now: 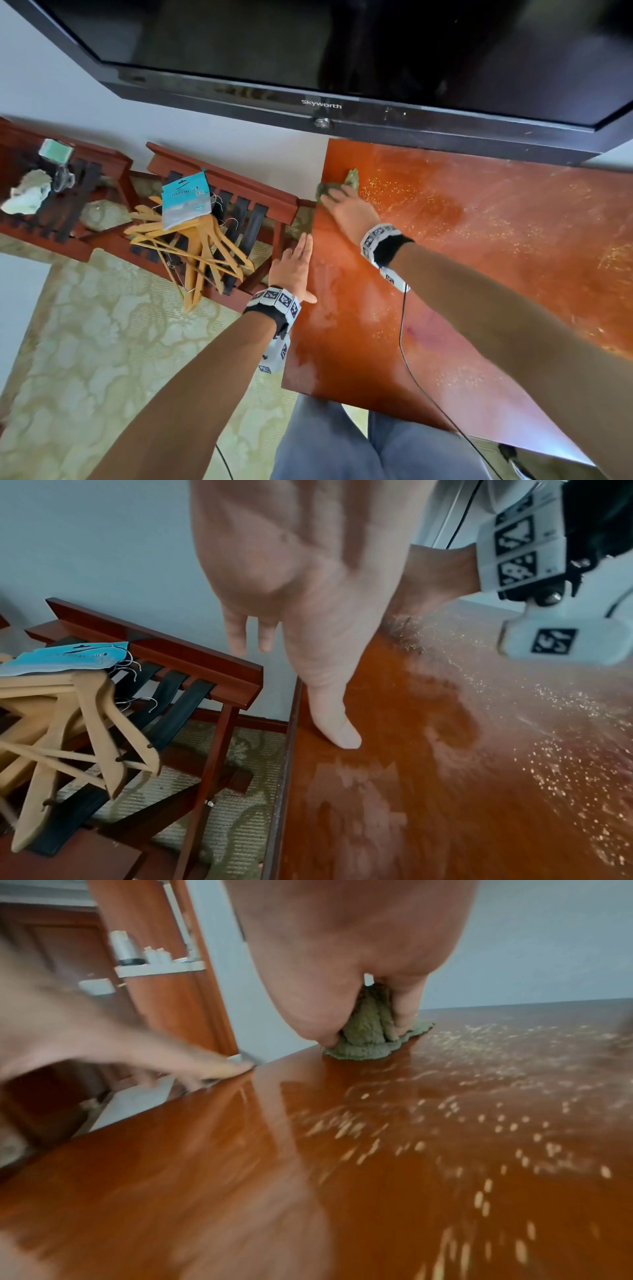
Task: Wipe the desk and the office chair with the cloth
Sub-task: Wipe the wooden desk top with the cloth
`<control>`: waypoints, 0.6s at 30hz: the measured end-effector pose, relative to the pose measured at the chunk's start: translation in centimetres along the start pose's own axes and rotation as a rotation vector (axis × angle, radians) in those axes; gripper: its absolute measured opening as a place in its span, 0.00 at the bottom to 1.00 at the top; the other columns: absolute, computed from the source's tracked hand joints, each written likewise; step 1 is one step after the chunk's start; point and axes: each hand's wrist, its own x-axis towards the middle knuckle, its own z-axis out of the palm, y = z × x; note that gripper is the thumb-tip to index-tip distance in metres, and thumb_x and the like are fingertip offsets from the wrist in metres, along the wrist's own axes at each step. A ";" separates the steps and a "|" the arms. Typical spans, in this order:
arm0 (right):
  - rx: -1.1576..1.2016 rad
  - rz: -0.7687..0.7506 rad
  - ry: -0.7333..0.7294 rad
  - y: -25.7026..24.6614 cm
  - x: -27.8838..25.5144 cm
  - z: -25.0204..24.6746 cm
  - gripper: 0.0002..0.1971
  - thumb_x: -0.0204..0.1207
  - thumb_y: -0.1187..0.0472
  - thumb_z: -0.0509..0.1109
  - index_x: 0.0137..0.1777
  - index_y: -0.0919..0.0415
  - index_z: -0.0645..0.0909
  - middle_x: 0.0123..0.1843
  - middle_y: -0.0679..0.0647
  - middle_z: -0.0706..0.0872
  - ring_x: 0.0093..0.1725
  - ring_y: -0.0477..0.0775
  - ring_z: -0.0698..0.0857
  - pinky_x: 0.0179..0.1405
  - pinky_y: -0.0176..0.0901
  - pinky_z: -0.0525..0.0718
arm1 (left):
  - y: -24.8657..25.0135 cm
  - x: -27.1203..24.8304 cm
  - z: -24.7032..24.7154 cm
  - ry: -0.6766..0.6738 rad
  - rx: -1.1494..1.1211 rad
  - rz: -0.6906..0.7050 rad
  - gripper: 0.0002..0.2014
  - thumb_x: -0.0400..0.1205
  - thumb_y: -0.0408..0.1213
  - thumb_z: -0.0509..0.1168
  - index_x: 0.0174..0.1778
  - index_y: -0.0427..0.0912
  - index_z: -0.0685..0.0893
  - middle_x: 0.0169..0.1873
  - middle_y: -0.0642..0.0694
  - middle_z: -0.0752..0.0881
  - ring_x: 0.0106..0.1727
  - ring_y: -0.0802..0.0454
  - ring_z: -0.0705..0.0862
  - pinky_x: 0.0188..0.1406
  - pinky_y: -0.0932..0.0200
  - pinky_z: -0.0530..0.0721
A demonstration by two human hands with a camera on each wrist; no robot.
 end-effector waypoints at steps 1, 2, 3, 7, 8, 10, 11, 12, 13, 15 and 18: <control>0.016 0.050 0.019 0.9 0.9 -0.6 0.35 0.76 0.73 0.75 0.83 0.57 0.71 0.81 0.58 0.74 0.83 0.69 0.69 0.61 0.64 0.90 | 0.0 0.0 0.1 0.004 0.003 0.001 0.73 0.70 0.60 0.82 0.89 0.43 0.27 0.90 0.51 0.32 0.83 0.42 0.67 0.74 0.45 0.79; 0.030 0.097 0.037 1.8 1.9 -1.4 0.33 0.78 0.72 0.74 0.82 0.56 0.71 0.80 0.59 0.75 0.83 0.70 0.70 0.62 0.66 0.90 | 0.0 0.0 0.1 0.003 0.003 -0.001 0.73 0.71 0.60 0.82 0.89 0.43 0.27 0.90 0.51 0.32 0.81 0.42 0.69 0.74 0.45 0.78; 0.040 0.140 0.046 2.7 2.8 -2.2 0.31 0.80 0.71 0.72 0.82 0.56 0.72 0.80 0.59 0.75 0.83 0.70 0.70 0.63 0.68 0.89 | 0.1 0.0 0.0 0.004 0.003 -0.006 0.73 0.71 0.60 0.82 0.89 0.43 0.27 0.90 0.51 0.32 0.80 0.42 0.70 0.74 0.45 0.78; 0.024 0.240 0.046 5.9 5.2 -4.6 0.25 0.85 0.69 0.68 0.81 0.58 0.72 0.78 0.61 0.78 0.80 0.71 0.74 0.65 0.69 0.87 | 0.6 0.0 -0.1 -0.004 -0.006 -0.021 0.74 0.70 0.59 0.83 0.88 0.42 0.27 0.91 0.49 0.33 0.79 0.41 0.72 0.74 0.43 0.77; 0.018 0.261 0.054 6.6 5.4 -4.9 0.24 0.86 0.69 0.67 0.80 0.58 0.71 0.75 0.62 0.80 0.76 0.71 0.78 0.62 0.67 0.88 | 0.6 0.1 0.0 -0.006 -0.006 -0.027 0.75 0.70 0.59 0.83 0.88 0.42 0.26 0.91 0.49 0.34 0.78 0.41 0.73 0.73 0.44 0.78; 0.009 0.321 0.080 7.6 5.7 -5.4 0.21 0.88 0.68 0.64 0.79 0.59 0.71 0.64 0.66 0.85 0.61 0.69 0.87 0.54 0.62 0.91 | 0.7 0.2 0.0 -0.008 -0.003 -0.036 0.75 0.70 0.58 0.84 0.88 0.41 0.26 0.91 0.48 0.34 0.75 0.41 0.75 0.71 0.46 0.80; -0.013 0.363 0.085 7.8 5.7 -5.6 0.19 0.89 0.68 0.63 0.78 0.60 0.71 0.59 0.67 0.86 0.55 0.68 0.89 0.52 0.60 0.92 | 0.7 0.3 0.0 -0.009 -0.008 -0.040 0.75 0.70 0.58 0.84 0.88 0.41 0.26 0.91 0.48 0.33 0.75 0.41 0.75 0.71 0.46 0.80; -0.037 0.402 0.079 7.8 5.7 -5.8 0.18 0.90 0.67 0.62 0.78 0.61 0.71 0.57 0.68 0.86 0.54 0.68 0.89 0.51 0.59 0.92 | 0.7 0.4 0.0 -0.013 -0.015 -0.043 0.75 0.70 0.57 0.84 0.88 0.41 0.26 0.90 0.48 0.33 0.75 0.41 0.75 0.71 0.46 0.80; -0.043 0.426 0.066 7.6 5.5 -5.8 0.18 0.89 0.68 0.62 0.78 0.62 0.71 0.58 0.69 0.85 0.56 0.68 0.89 0.53 0.58 0.92 | 0.7 0.3 0.0 -0.020 -0.023 -0.047 0.75 0.70 0.56 0.84 0.88 0.41 0.26 0.90 0.48 0.32 0.75 0.40 0.74 0.72 0.46 0.80; -0.016 0.419 0.054 6.9 4.7 -5.4 0.22 0.85 0.72 0.65 0.78 0.63 0.71 0.63 0.68 0.83 0.65 0.69 0.84 0.60 0.60 0.90 | 0.8 0.3 -0.1 -0.019 -0.033 -0.059 0.76 0.69 0.55 0.85 0.88 0.41 0.26 0.91 0.49 0.33 0.74 0.41 0.75 0.71 0.47 0.80; 0.057 0.389 0.021 4.8 2.6 -4.3 0.30 0.80 0.73 0.67 0.82 0.60 0.68 0.75 0.65 0.77 0.78 0.72 0.73 0.69 0.66 0.85 | 0.9 0.2 -0.3 -0.005 -0.038 -0.064 0.76 0.68 0.55 0.86 0.89 0.42 0.27 0.91 0.49 0.36 0.72 0.42 0.76 0.69 0.48 0.81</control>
